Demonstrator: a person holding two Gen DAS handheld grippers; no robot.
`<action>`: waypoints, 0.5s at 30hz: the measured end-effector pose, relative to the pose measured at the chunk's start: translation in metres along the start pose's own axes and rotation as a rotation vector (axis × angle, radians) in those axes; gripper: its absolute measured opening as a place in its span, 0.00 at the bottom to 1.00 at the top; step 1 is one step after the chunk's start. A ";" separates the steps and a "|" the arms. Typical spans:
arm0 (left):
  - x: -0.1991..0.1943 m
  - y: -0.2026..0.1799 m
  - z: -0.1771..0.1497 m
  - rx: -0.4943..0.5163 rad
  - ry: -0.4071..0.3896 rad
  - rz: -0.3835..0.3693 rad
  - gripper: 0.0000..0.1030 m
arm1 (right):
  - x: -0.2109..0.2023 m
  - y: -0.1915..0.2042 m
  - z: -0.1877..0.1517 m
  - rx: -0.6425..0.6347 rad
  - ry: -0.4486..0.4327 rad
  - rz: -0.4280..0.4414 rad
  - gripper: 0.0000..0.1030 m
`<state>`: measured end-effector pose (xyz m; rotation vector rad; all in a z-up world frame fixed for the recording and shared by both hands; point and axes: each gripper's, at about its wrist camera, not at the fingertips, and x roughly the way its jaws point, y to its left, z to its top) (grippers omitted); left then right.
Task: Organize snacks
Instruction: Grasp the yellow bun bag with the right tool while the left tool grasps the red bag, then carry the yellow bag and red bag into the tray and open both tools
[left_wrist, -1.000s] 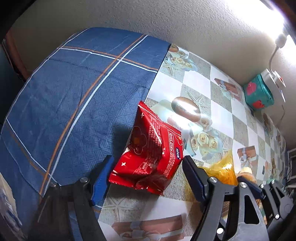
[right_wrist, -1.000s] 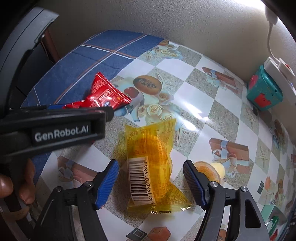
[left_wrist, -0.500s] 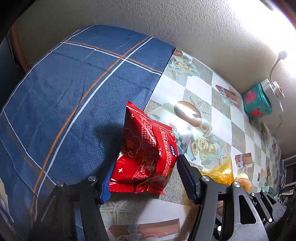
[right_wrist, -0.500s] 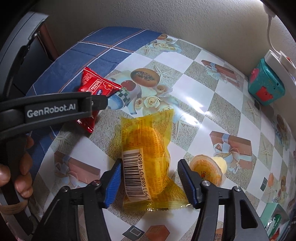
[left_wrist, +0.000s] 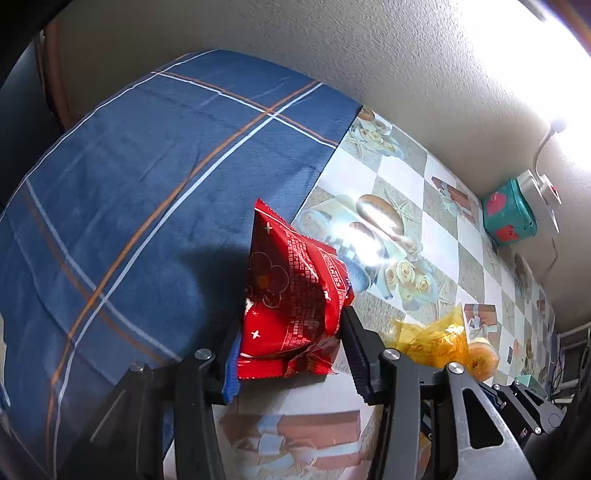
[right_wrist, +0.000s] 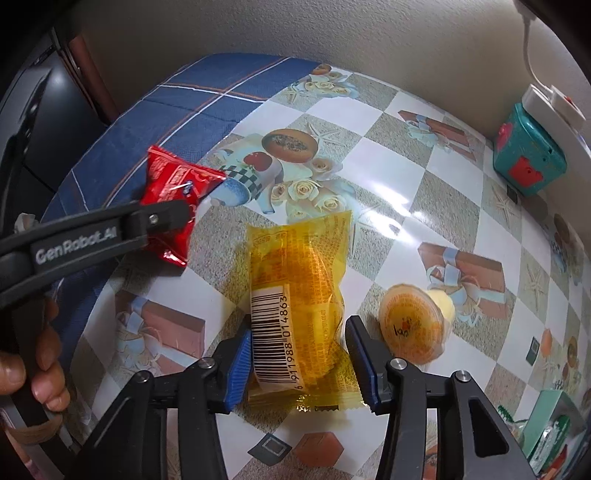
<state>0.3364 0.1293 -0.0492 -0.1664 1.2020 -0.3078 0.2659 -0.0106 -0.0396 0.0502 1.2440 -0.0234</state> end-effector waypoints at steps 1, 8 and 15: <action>-0.002 0.001 -0.003 -0.008 -0.003 -0.005 0.47 | -0.001 0.000 -0.002 0.006 0.000 0.003 0.50; -0.020 0.012 -0.025 -0.081 -0.035 -0.044 0.47 | -0.006 -0.003 -0.013 0.041 0.003 0.027 0.47; -0.042 0.020 -0.042 -0.153 -0.058 -0.067 0.47 | -0.021 -0.002 -0.031 0.078 -0.005 0.094 0.47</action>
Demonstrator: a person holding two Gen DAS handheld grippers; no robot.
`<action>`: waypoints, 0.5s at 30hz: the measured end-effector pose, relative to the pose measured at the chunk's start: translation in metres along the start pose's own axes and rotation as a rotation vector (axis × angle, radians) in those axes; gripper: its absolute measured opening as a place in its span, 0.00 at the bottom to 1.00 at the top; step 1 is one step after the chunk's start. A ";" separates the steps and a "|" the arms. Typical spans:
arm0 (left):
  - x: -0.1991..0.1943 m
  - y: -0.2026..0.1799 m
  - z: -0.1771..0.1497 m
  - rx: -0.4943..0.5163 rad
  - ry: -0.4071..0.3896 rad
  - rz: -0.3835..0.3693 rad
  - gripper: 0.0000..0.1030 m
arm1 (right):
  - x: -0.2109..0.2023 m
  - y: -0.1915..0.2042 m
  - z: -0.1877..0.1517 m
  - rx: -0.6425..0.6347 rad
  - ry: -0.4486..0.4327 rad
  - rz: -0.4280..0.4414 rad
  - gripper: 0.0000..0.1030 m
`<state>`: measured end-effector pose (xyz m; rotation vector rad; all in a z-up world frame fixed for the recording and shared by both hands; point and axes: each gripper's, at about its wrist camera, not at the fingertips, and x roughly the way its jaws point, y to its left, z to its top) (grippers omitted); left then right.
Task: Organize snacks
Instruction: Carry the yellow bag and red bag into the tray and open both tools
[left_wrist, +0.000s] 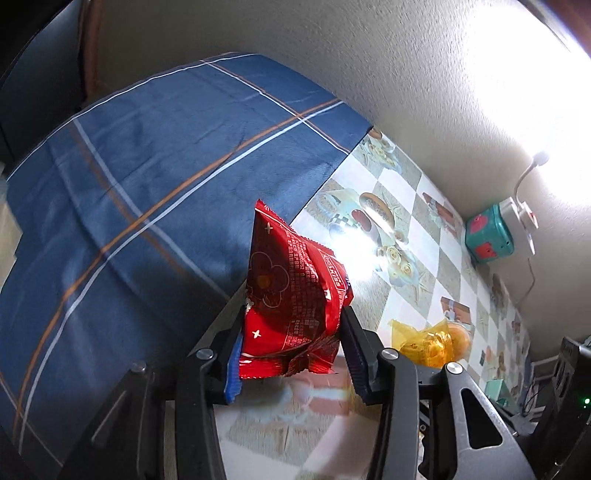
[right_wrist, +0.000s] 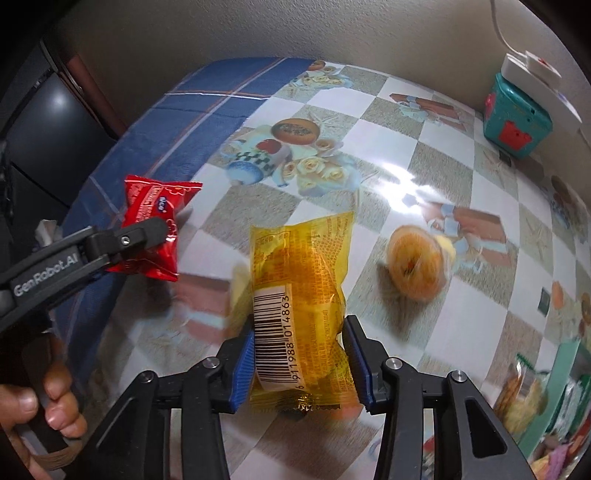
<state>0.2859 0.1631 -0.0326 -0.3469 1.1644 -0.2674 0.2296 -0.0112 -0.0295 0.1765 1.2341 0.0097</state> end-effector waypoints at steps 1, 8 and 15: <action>-0.004 0.002 -0.003 -0.012 -0.001 -0.006 0.47 | -0.003 0.000 -0.003 0.008 -0.002 0.011 0.47; -0.025 0.008 -0.028 -0.068 0.011 -0.030 0.46 | -0.028 -0.007 -0.045 0.057 -0.035 0.056 0.47; -0.058 -0.013 -0.042 -0.053 -0.006 -0.028 0.46 | -0.061 -0.033 -0.081 0.168 -0.075 0.070 0.47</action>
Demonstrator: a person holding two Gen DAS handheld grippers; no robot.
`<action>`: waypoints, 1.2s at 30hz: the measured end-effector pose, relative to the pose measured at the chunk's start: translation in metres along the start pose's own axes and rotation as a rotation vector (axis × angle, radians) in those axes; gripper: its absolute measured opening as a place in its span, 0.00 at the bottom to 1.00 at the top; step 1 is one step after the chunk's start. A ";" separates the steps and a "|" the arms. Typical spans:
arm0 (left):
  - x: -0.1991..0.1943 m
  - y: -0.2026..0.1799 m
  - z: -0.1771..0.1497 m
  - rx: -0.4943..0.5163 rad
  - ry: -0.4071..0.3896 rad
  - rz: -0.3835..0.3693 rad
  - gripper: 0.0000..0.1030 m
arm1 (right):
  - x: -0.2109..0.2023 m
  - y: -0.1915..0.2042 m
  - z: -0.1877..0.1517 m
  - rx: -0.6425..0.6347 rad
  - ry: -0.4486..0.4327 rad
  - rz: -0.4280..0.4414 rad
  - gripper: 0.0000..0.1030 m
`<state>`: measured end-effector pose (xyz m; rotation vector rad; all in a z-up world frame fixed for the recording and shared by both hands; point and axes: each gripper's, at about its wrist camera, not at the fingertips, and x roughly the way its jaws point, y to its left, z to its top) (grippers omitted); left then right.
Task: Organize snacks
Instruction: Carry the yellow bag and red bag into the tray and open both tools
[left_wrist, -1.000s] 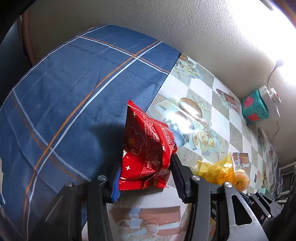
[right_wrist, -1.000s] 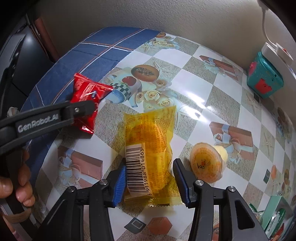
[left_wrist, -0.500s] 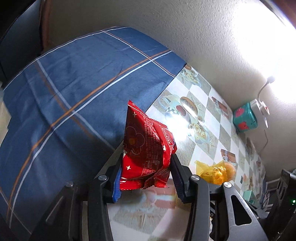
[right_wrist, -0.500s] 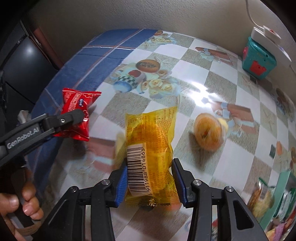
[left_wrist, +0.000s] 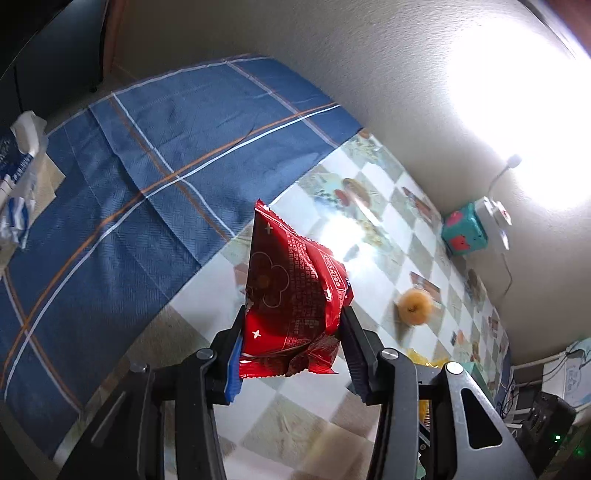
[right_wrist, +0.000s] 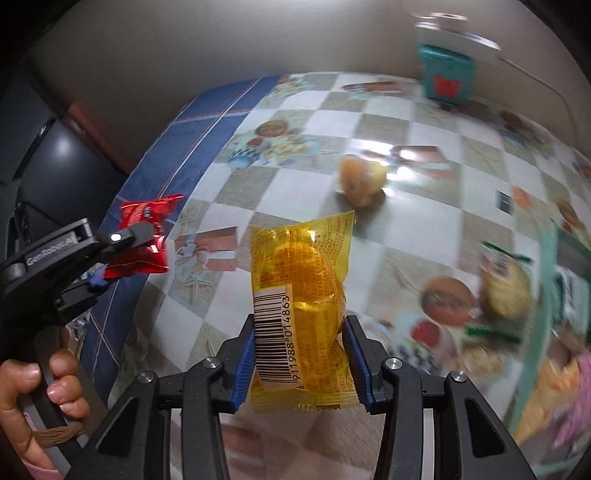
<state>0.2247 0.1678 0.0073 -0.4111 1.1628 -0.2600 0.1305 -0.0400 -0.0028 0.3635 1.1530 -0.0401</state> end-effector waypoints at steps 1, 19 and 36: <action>-0.005 -0.004 -0.003 0.006 -0.007 0.003 0.46 | -0.005 -0.003 -0.002 0.012 -0.007 0.000 0.47; -0.067 -0.123 -0.065 0.133 -0.040 -0.080 0.47 | -0.129 -0.099 -0.045 0.232 -0.188 -0.118 0.47; -0.056 -0.218 -0.133 0.283 -0.038 -0.083 0.47 | -0.214 -0.231 -0.075 0.526 -0.342 -0.212 0.47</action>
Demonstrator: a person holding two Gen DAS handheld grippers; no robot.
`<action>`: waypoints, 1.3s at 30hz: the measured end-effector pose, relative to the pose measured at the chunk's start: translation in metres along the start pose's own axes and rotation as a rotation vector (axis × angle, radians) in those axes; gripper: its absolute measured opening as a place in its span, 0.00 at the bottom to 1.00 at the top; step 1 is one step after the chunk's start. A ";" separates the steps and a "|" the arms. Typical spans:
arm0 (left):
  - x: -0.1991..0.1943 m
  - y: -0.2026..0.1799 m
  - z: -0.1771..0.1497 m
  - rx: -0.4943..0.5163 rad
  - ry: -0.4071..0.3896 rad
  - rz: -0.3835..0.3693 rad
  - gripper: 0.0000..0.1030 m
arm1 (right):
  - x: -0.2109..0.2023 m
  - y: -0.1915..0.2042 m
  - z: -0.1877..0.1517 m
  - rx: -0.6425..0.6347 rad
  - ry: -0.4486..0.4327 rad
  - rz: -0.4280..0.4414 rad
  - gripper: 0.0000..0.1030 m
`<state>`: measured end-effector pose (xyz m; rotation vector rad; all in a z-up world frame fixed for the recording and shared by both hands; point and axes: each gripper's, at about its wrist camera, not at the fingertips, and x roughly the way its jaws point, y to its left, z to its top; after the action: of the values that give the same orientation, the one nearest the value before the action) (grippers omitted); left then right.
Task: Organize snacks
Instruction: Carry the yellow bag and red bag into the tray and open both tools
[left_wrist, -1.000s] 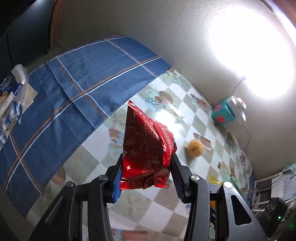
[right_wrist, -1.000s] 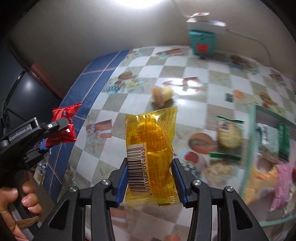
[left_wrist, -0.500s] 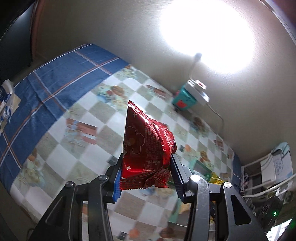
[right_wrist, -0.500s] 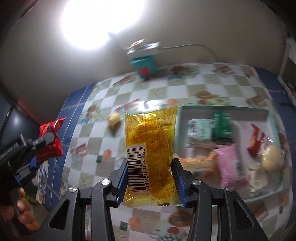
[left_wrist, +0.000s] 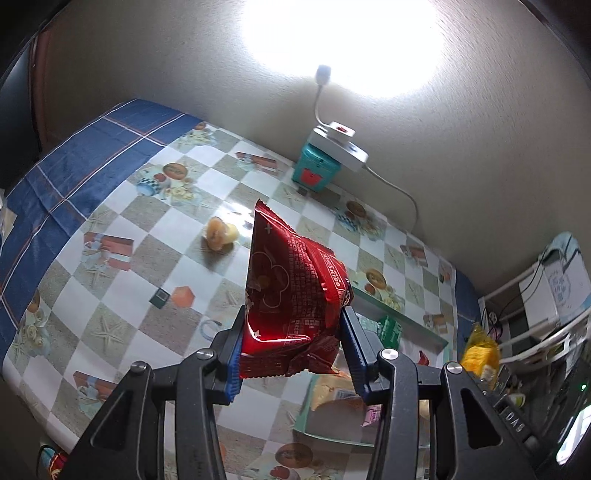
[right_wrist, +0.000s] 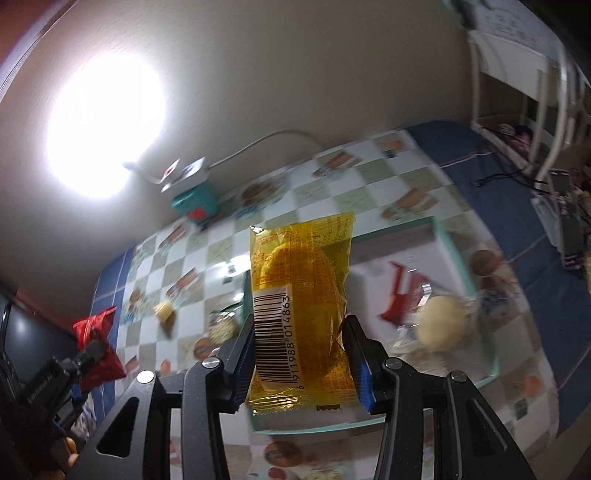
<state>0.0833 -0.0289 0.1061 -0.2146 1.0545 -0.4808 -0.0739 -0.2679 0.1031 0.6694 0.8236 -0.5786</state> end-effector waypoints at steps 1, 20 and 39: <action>0.001 -0.004 -0.002 0.008 0.001 0.001 0.47 | -0.003 -0.005 0.001 0.011 -0.005 -0.005 0.47; 0.045 -0.096 -0.040 0.167 0.109 -0.050 0.47 | -0.018 -0.123 0.026 0.252 -0.029 -0.094 0.47; 0.121 -0.126 -0.064 0.226 0.297 -0.088 0.47 | 0.041 -0.086 0.014 0.113 0.120 -0.141 0.47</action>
<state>0.0413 -0.1933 0.0298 0.0123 1.2725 -0.7219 -0.1043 -0.3432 0.0503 0.7592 0.9610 -0.7219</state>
